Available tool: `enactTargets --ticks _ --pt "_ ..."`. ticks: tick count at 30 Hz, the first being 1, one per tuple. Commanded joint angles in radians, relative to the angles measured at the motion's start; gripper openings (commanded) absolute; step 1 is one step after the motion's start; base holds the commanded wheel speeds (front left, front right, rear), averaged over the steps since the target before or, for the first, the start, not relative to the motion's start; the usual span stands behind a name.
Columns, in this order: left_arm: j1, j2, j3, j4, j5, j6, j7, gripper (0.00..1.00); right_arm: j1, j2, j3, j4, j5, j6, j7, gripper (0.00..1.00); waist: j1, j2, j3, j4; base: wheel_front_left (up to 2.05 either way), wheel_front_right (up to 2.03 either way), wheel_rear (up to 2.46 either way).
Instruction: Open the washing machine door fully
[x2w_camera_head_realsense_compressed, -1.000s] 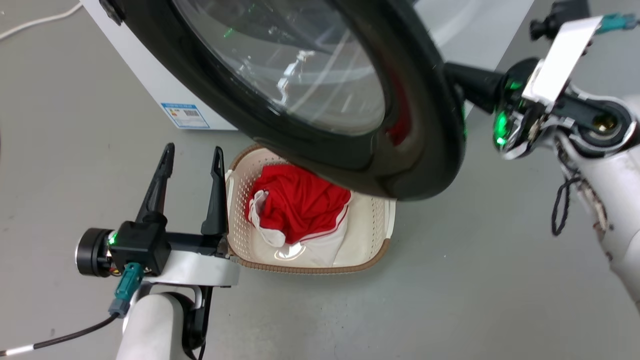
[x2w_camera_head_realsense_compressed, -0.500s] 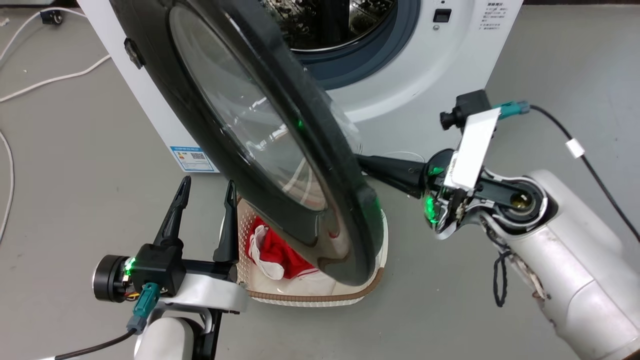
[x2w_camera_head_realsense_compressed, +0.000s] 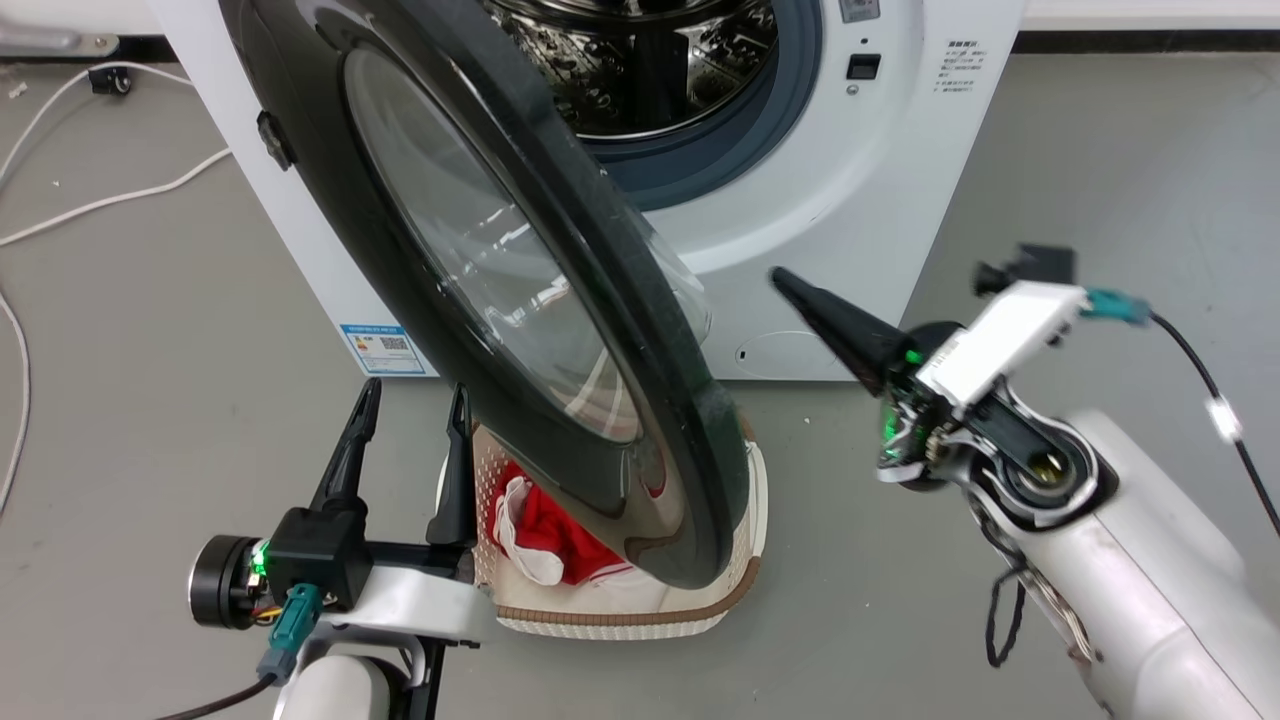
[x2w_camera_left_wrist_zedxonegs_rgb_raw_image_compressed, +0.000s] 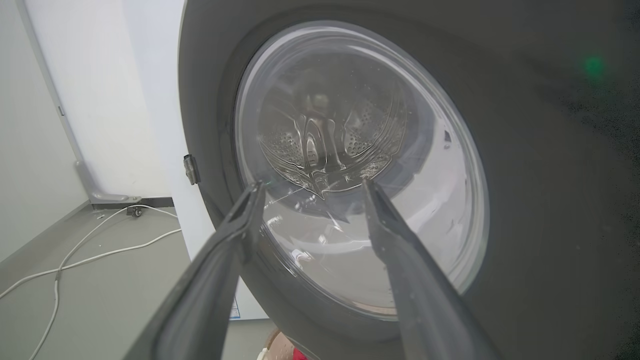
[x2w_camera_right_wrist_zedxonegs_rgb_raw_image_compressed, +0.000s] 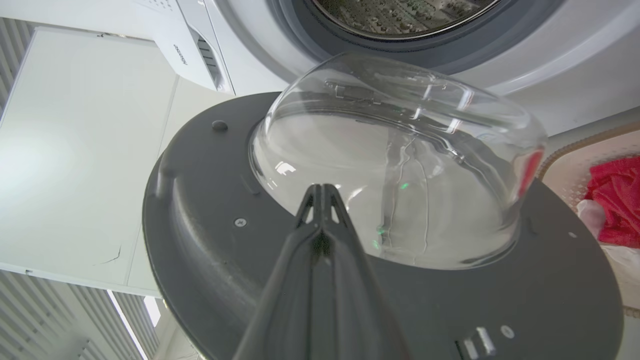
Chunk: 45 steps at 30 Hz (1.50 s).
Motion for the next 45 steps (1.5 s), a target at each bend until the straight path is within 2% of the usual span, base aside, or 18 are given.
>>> enactTargets --ticks 1,5,12,14,15,16,17,18,19,20,22,24,27,31,33,39,42,45 --pt "0.016 -0.001 -0.001 0.002 -0.004 0.003 -0.003 1.0 0.043 -0.013 -0.023 0.005 -0.019 0.0 -0.06 0.0 0.0001 0.0 -0.01 -0.003 0.0 0.0 0.0" --pt "0.029 -0.001 0.0 0.006 -0.003 0.004 -0.003 1.0 0.129 -0.033 -0.095 -0.005 -0.014 0.0 -0.176 0.0 0.0001 0.0 -0.027 -0.007 0.0 0.0 0.0" --pt "0.063 -0.001 0.007 0.014 0.001 0.004 -0.003 1.0 0.3 -0.078 -0.199 -0.064 0.012 0.0 -0.282 0.0 0.0001 0.0 -0.064 -0.014 0.0 0.0 0.0" --pt "0.072 -0.001 0.009 0.016 -0.001 0.006 -0.003 1.0 0.348 -0.094 -0.222 -0.087 -0.013 0.0 -0.329 0.0 0.0001 0.0 -0.073 -0.014 0.0 0.0 0.0" --pt "0.077 -0.001 0.009 0.016 -0.002 0.007 -0.003 1.0 0.372 -0.096 -0.233 -0.103 -0.019 0.0 -0.353 0.04 0.0001 0.0 -0.075 -0.015 0.0 0.0 0.0" --pt "0.079 -0.001 0.01 0.016 -0.003 0.007 -0.003 1.0 0.391 -0.098 -0.244 -0.114 -0.027 0.0 -0.377 0.33 0.0001 0.0 -0.078 -0.015 0.0 0.0 0.0" --pt "0.079 -0.001 0.01 0.016 -0.003 0.007 -0.003 1.0 0.391 -0.098 -0.244 -0.114 -0.027 0.0 -0.377 0.33 0.0001 0.0 -0.078 -0.015 0.0 0.0 0.0" --pt "0.08 -0.001 0.011 0.016 -0.004 0.008 -0.003 1.0 0.408 -0.109 -0.253 -0.123 -0.047 0.0 -0.404 0.48 0.0001 0.0 -0.081 -0.016 0.0 0.0 0.0" --pt "0.081 -0.001 0.011 0.017 -0.005 0.009 -0.003 1.0 0.425 -0.112 -0.256 -0.135 -0.063 0.0 -0.427 0.83 0.0001 0.0 -0.084 -0.017 0.0 0.0 0.0" --pt "0.084 -0.001 0.013 0.018 -0.006 0.009 -0.003 1.0 0.442 -0.109 -0.262 -0.147 -0.075 0.0 -0.448 1.0 0.0001 0.0 -0.086 -0.019 0.0 0.0 0.0" --pt "0.09 -0.001 0.015 0.02 -0.006 0.008 -0.003 1.0 0.471 -0.128 -0.267 -0.156 -0.141 0.0 -0.489 1.0 0.0001 0.0 -0.091 -0.022 0.0 0.0 0.0" --pt "0.092 -0.001 0.016 0.021 -0.004 0.008 -0.003 1.0 0.492 -0.116 -0.281 -0.17 -0.191 0.0 -0.511 1.0 0.0001 0.0 -0.095 -0.026 0.0 0.0 0.0" --pt "0.093 -0.001 0.017 0.022 -0.001 0.007 -0.003 1.0 0.517 -0.125 -0.309 -0.154 -0.346 0.0 -0.525 1.0 0.0001 0.0 -0.102 -0.031 0.0 0.0 0.0" --pt "0.098 -0.001 0.021 0.02 0.003 0.006 -0.003 1.0 0.544 -0.06 -0.432 -0.15 -0.619 0.0 -0.525 1.0 0.0001 0.0 -0.106 -0.037 0.0 0.0 0.0" --pt "0.101 -0.001 0.022 0.019 0.004 0.006 -0.003 1.0 0.558 -0.034 -0.495 -0.171 -0.796 0.0 -0.525 1.0 0.0001 0.0 -0.107 -0.038 0.0 0.0 0.0" --pt "0.097 -0.001 0.027 0.017 0.005 0.005 -0.003 1.0 0.617 0.068 -0.627 -0.315 -1.355 0.0 -0.525 1.0 0.0001 0.0 -0.105 -0.036 0.0 0.0 0.0" --pt "0.096 -0.001 0.031 0.017 0.007 0.005 -0.003 1.0 0.652 0.112 -0.647 -0.393 -1.577 0.0 -0.526 1.0 0.0001 0.0 -0.105 -0.035 0.0 0.0 0.0" --pt "0.098 -0.001 0.033 0.018 0.011 0.003 -0.003 1.0 0.692 0.157 -0.64 -0.454 -1.706 0.0 -0.506 1.0 0.0001 0.0 -0.107 -0.035 0.0 0.0 0.0"
